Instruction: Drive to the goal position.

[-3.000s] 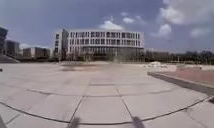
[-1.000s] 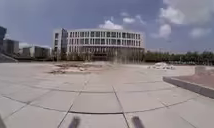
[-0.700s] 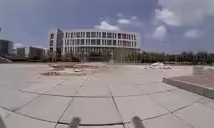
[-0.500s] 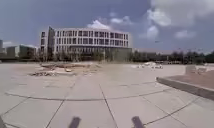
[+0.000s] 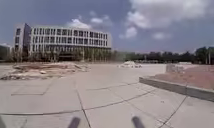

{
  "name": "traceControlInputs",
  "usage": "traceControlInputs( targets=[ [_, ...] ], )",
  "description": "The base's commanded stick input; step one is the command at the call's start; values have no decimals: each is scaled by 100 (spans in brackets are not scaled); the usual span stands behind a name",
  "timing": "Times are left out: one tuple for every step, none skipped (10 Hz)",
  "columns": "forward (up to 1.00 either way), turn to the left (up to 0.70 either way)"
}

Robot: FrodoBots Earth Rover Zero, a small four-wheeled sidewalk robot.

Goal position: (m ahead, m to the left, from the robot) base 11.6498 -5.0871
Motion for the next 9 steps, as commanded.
traceControlInputs(
  targets=[
    [70, 0],
    [70, 0],
    [70, 0],
    [70, 0],
    [70, 0],
    [70, 0],
    [70, 0],
    [70, 0],
    [70, 0]
  ],
)
